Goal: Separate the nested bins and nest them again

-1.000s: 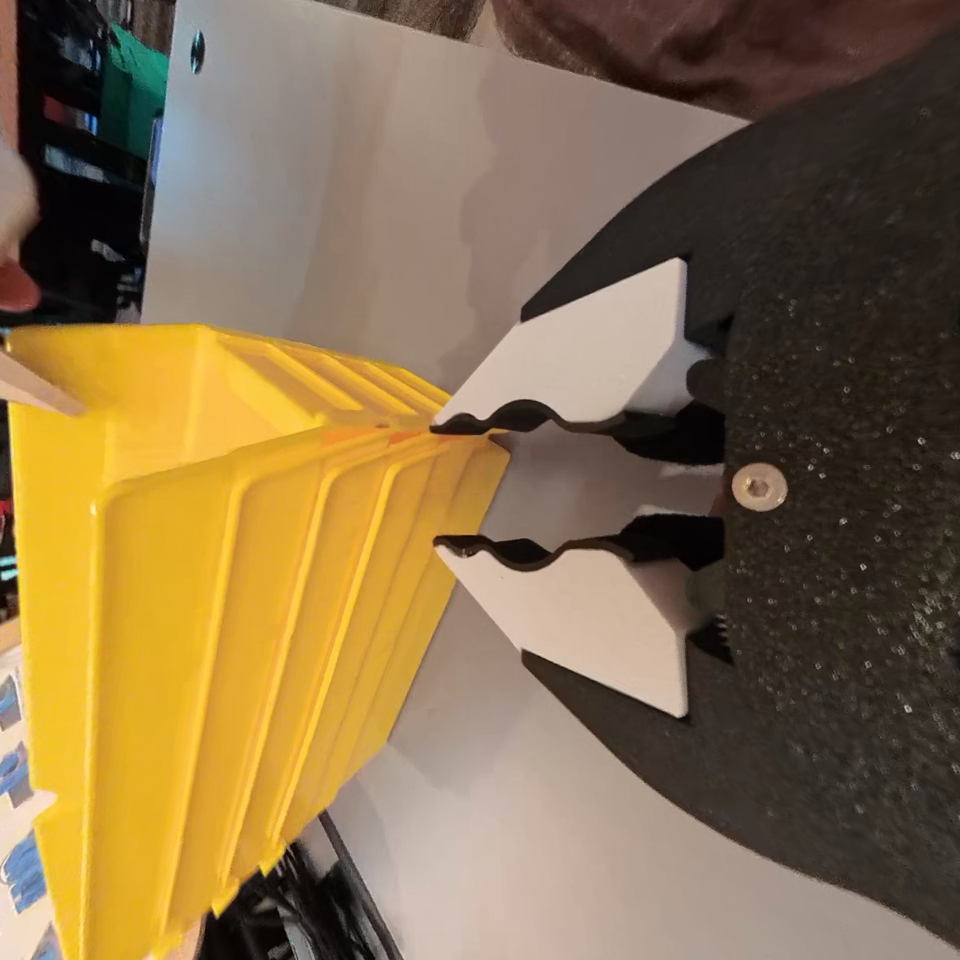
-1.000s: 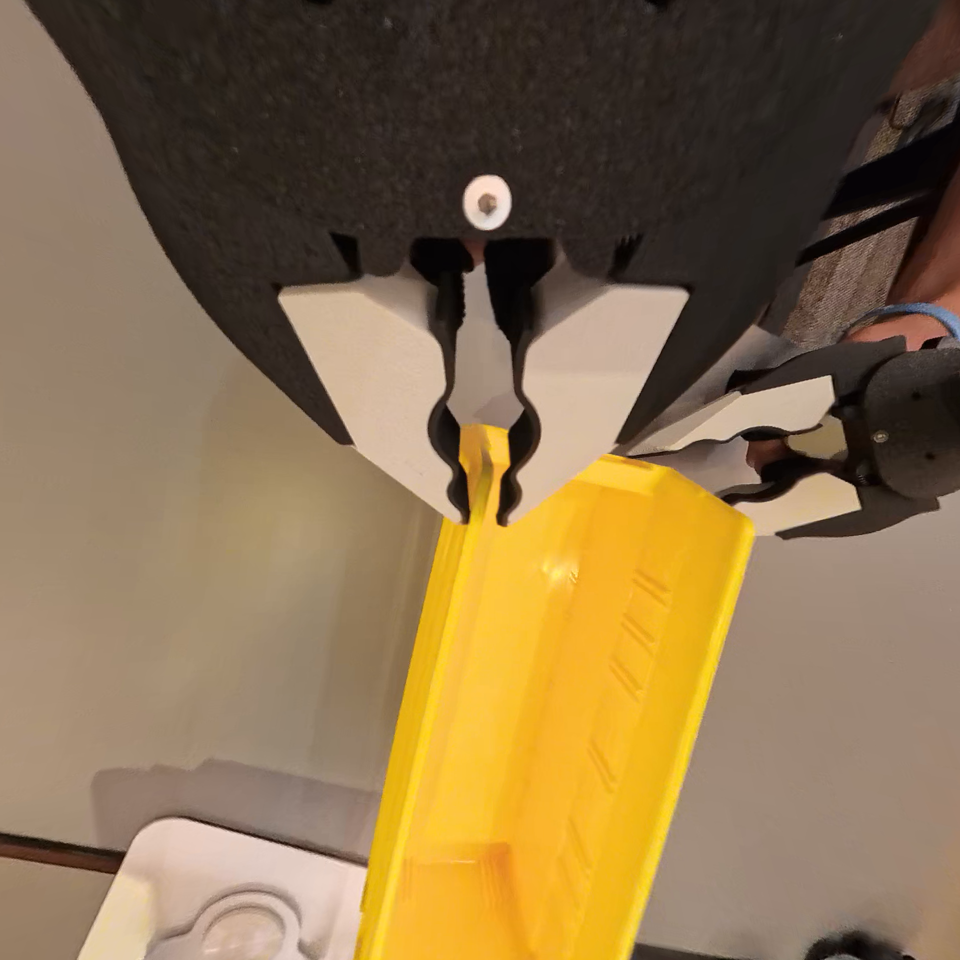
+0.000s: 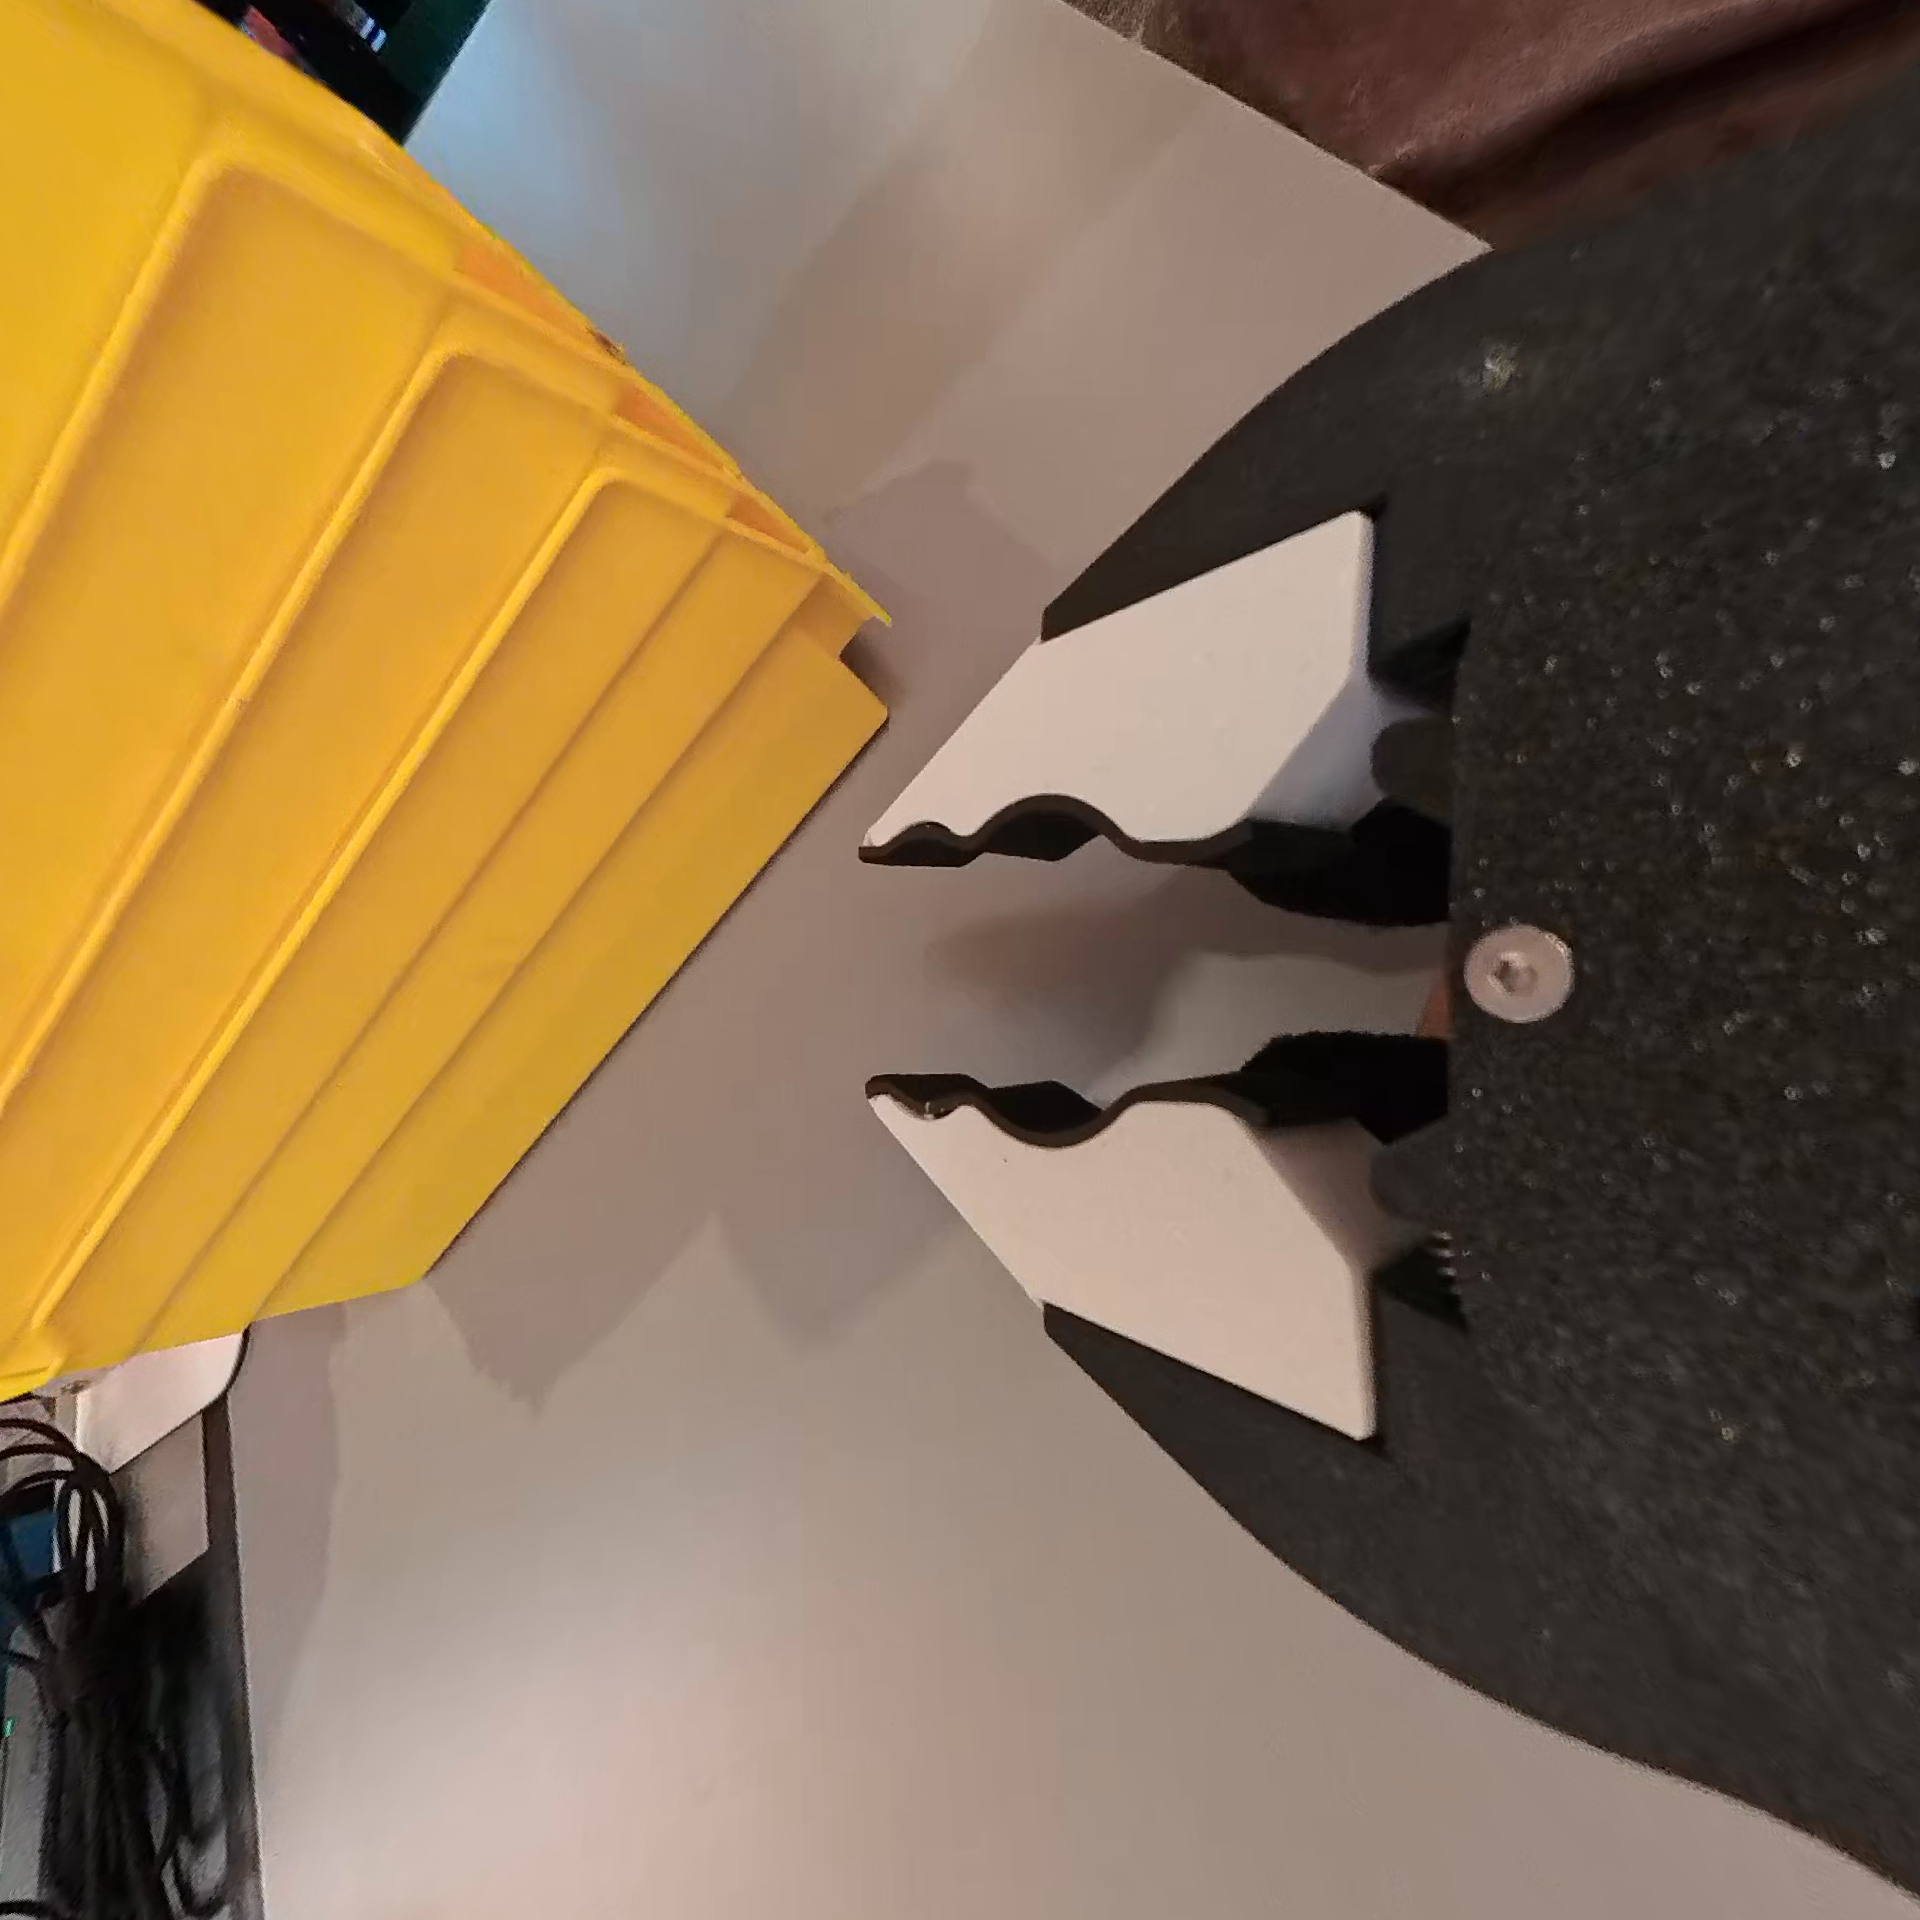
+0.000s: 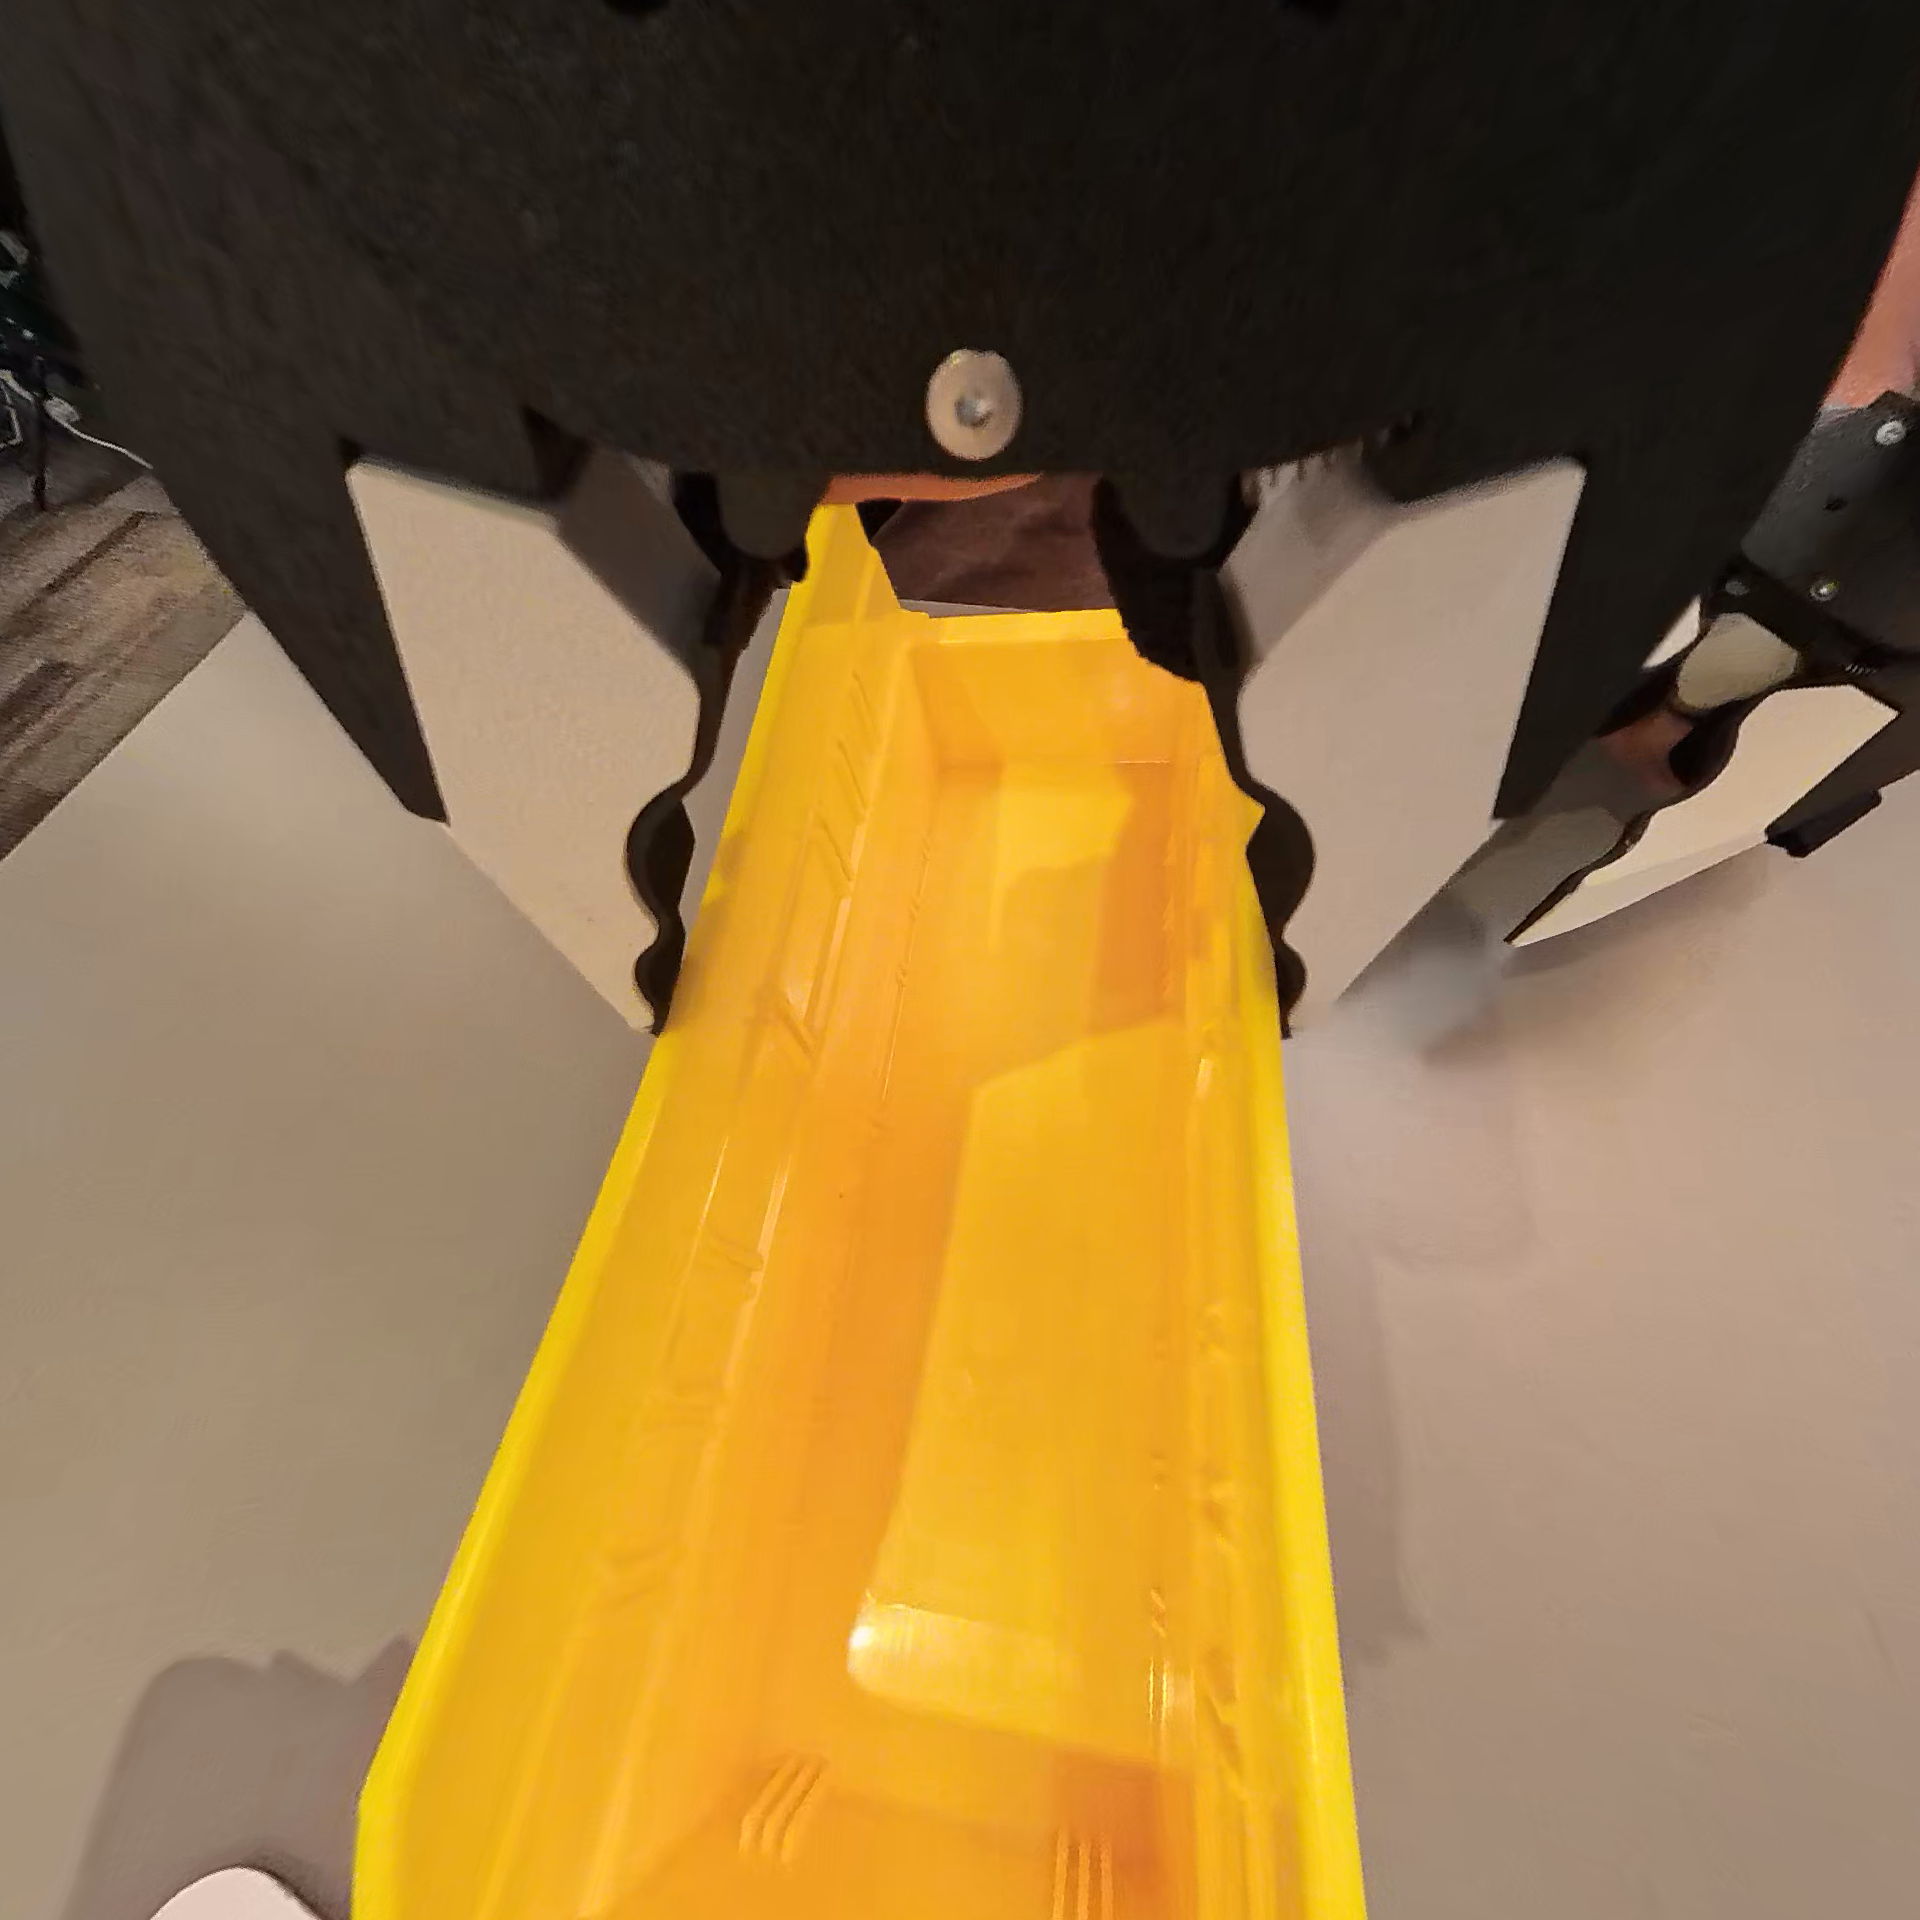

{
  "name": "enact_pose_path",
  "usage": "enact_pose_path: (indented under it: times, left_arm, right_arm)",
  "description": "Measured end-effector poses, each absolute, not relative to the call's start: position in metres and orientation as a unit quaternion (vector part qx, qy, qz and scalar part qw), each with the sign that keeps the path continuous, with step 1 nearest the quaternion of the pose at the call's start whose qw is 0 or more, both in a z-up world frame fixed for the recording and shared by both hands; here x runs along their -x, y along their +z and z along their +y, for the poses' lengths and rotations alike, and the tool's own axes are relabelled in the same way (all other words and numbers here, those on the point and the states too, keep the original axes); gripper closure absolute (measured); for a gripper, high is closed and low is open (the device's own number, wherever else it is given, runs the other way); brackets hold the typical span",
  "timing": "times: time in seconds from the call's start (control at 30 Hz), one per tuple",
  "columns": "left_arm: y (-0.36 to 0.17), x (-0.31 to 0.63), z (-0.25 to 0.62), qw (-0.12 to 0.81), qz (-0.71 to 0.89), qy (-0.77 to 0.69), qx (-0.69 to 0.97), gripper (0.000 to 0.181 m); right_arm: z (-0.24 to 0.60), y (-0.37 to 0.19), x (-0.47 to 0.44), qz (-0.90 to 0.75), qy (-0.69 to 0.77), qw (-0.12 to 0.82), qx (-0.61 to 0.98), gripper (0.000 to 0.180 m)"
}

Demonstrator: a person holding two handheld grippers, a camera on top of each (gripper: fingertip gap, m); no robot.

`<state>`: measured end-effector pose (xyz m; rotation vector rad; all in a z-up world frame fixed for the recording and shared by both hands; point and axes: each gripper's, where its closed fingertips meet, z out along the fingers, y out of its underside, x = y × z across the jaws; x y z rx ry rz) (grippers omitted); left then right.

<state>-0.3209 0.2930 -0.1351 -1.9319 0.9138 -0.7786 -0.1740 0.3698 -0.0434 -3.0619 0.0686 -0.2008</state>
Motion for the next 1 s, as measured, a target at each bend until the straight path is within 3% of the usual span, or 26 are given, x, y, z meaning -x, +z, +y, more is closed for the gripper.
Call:
enact_pose_path:
  times: [0.37,0.57,1.0]
  left_arm:
    - [-0.144,0.312,0.289,0.415,0.399,-0.283,0.767,0.143]
    - [-0.143,0.317,0.291,0.425,0.405,-0.265,0.765,0.145]
    - [-0.146,0.315,0.29,0.422,0.41,-0.262,0.765,0.146]
  right_arm:
    - [0.367,-0.043,0.179,0.015,-0.04,0.035,0.998,0.059]
    - [0.363,-0.04,0.18,0.011,-0.047,0.017,0.999,0.07]
    - [0.363,-0.004,0.173,0.005,-0.046,0.021,0.999,0.073]
